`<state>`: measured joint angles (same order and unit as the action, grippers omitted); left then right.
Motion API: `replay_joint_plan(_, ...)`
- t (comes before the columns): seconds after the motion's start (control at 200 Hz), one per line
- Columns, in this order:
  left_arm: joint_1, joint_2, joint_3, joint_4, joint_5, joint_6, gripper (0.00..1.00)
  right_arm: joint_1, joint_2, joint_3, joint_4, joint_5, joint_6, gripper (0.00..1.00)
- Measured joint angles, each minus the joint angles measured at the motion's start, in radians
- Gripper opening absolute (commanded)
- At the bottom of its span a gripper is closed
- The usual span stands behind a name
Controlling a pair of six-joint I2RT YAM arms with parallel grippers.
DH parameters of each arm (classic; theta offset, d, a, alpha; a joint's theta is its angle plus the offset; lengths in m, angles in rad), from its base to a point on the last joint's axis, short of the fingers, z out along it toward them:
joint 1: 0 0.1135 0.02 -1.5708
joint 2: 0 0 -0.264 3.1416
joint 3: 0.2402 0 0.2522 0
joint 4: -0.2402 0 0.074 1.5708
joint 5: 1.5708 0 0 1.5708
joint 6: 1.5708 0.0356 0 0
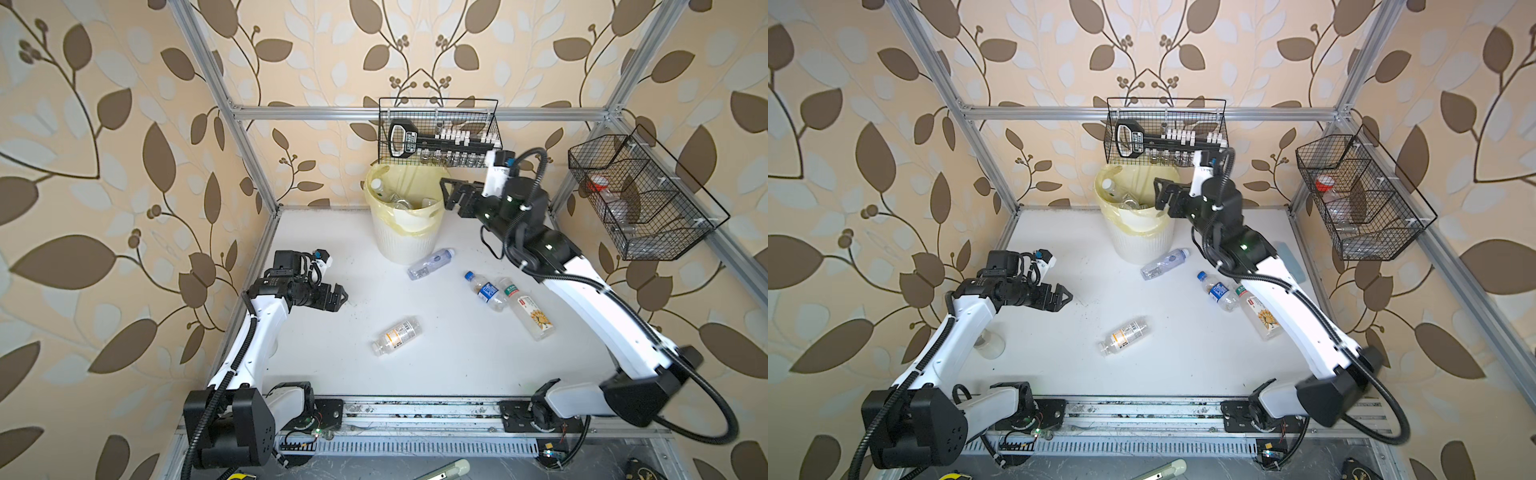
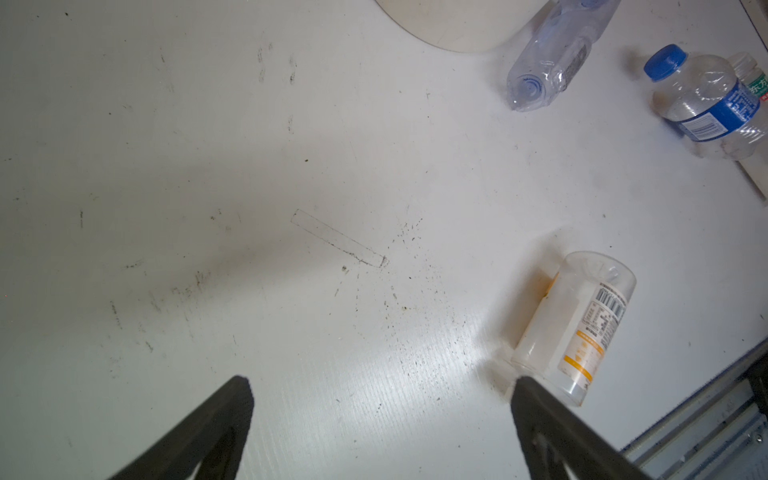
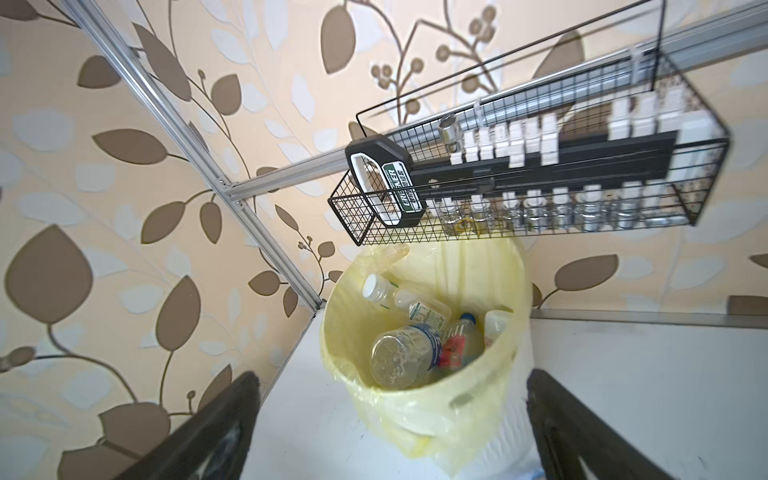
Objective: Throw the plastic bottles in the bin
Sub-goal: Throw the plastic bottle into the trash bin, then pick up the plastic bottle from the bottom-center of the table.
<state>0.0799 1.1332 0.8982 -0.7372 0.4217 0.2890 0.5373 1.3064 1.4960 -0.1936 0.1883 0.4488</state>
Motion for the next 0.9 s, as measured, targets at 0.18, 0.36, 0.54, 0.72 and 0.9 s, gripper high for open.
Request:
replay_joint_plan(0.18, 0.0, -0.01, 0.0, 0.0, 0.018, 0.0, 0.99, -0.012, -0.221, -0.234, 0.005, 0.021, 0.015, 1.0)
replay_joint_plan(0.36, 0.0, -0.01, 0.0, 0.0, 0.025, 0.0, 0.99, -0.035, -0.309, -0.443, -0.054, 0.022, 0.037, 1.0)
replay_joint_plan(0.54, 0.0, -0.01, 0.0, -0.002, 0.044, 0.001, 0.99, -0.043, -0.397, -0.583, -0.087, 0.019, 0.064, 1.0)
replay_joint_plan(0.72, 0.0, -0.01, 0.0, -0.004, 0.058, 0.014, 0.99, -0.045, -0.46, -0.674, -0.103, 0.016, 0.108, 1.0)
replay_joint_plan(0.9, 0.0, 0.013, 0.0, -0.015, 0.085, 0.024, 0.99, -0.047, -0.486, -0.761, -0.109, 0.006, 0.148, 1.0)
